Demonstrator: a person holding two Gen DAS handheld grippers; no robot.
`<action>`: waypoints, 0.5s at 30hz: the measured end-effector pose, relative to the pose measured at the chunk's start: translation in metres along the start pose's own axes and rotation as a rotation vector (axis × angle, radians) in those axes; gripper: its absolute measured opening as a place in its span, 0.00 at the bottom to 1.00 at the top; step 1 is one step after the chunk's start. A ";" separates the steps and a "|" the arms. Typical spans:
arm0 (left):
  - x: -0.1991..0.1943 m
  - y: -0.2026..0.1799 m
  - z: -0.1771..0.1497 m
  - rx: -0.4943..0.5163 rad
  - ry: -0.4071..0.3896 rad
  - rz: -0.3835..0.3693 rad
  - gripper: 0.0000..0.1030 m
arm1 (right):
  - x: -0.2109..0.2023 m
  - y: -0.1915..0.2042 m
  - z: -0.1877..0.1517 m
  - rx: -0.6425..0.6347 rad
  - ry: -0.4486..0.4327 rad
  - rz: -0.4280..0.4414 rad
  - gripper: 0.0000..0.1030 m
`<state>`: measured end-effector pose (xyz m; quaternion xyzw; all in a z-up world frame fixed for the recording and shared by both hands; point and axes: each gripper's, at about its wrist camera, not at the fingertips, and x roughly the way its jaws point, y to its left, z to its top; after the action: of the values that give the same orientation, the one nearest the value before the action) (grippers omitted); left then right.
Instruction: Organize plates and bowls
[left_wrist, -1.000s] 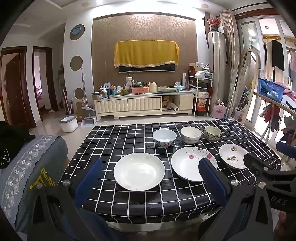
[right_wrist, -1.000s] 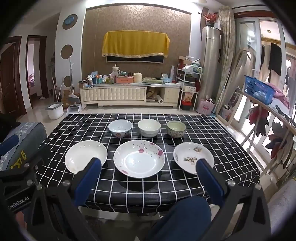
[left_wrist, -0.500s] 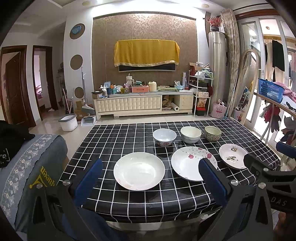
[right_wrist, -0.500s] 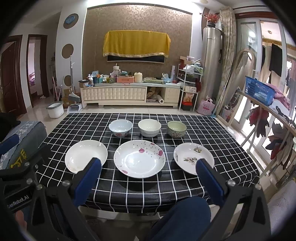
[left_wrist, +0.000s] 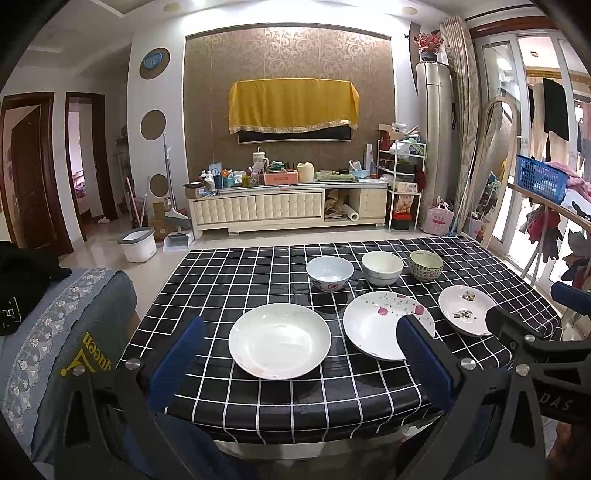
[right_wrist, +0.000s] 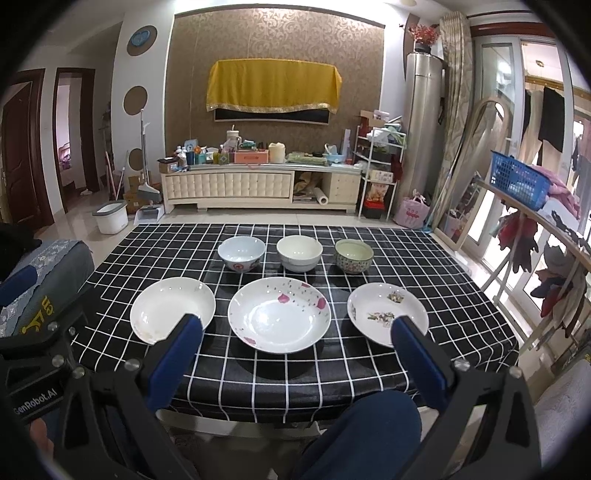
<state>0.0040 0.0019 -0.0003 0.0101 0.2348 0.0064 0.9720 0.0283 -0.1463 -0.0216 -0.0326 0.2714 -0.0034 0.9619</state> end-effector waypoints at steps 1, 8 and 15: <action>-0.001 -0.001 -0.001 0.002 0.000 0.002 1.00 | 0.000 0.000 0.000 0.004 0.003 0.004 1.00; -0.002 0.000 0.001 -0.002 0.001 -0.001 1.00 | 0.000 -0.001 0.000 0.003 0.002 0.005 1.00; -0.002 -0.001 0.001 -0.003 0.000 -0.003 1.00 | 0.000 0.000 0.002 0.003 -0.002 0.006 1.00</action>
<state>0.0021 0.0013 0.0013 0.0084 0.2349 0.0053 0.9720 0.0290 -0.1466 -0.0201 -0.0305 0.2707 -0.0010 0.9622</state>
